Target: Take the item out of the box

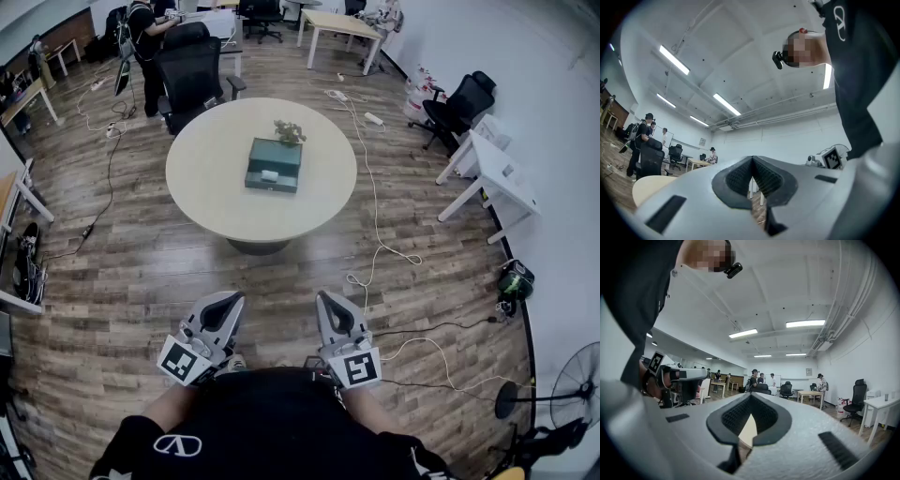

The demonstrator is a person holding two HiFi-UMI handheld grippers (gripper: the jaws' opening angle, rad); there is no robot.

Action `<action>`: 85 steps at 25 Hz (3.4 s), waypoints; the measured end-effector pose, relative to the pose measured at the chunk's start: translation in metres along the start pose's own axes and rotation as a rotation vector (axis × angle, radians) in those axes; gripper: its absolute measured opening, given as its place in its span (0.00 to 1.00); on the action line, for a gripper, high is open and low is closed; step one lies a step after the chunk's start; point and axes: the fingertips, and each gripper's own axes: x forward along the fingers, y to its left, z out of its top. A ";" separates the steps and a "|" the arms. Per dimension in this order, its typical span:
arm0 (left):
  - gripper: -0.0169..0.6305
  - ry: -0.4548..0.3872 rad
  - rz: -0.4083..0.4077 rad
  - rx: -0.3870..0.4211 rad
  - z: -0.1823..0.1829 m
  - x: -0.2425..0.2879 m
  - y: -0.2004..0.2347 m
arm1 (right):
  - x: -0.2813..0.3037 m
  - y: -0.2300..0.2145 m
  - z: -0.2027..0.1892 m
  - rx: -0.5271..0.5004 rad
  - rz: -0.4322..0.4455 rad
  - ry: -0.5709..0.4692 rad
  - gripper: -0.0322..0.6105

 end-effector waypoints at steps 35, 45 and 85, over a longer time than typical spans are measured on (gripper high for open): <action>0.03 0.027 0.091 0.020 -0.036 0.060 0.001 | 0.026 -0.065 -0.027 0.017 0.105 -0.051 0.06; 0.03 0.005 0.048 0.006 -0.057 0.129 0.107 | 0.135 -0.110 -0.049 -0.014 0.088 -0.044 0.06; 0.03 0.034 -0.002 -0.082 -0.086 0.338 0.459 | 0.528 -0.242 -0.085 -0.075 0.088 0.034 0.06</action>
